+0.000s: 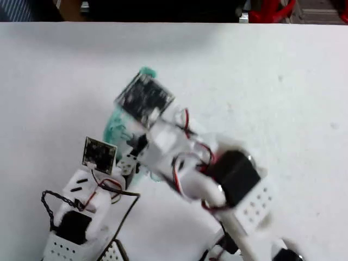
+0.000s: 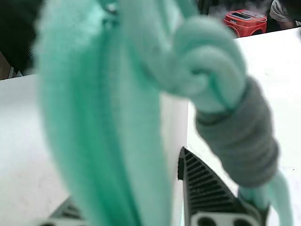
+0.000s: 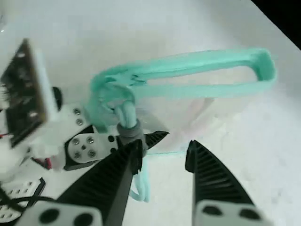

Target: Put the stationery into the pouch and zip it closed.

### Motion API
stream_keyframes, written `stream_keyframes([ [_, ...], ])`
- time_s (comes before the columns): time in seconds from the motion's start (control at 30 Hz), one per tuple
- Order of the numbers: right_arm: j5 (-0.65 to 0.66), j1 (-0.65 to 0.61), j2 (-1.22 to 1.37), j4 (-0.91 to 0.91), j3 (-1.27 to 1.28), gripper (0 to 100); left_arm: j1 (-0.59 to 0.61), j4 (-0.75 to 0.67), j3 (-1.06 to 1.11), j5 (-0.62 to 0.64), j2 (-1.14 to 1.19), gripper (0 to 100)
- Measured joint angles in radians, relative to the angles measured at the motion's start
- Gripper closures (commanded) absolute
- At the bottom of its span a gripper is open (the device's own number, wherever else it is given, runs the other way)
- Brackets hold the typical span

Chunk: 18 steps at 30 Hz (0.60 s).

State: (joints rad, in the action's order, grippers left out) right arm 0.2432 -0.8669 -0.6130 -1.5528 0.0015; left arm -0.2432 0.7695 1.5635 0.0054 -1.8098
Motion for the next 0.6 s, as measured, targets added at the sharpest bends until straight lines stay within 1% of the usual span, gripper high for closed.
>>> stream_keyframes([
  [0.1,0.015,-0.037,-0.074,0.032,0.057,84.6,0.000,0.000,0.000,0.000,0.000,85],
  [0.27,0.025,-0.051,-0.115,0.129,0.183,76.9,0.000,0.000,0.000,0.000,0.000,85],
  [0.37,0.025,-0.051,-0.120,0.189,0.244,76.9,0.000,0.000,0.000,0.000,0.000,85],
  [0.6,0.025,-0.095,-0.123,0.273,0.275,77.9,0.000,0.000,0.000,0.000,0.000,85],
])
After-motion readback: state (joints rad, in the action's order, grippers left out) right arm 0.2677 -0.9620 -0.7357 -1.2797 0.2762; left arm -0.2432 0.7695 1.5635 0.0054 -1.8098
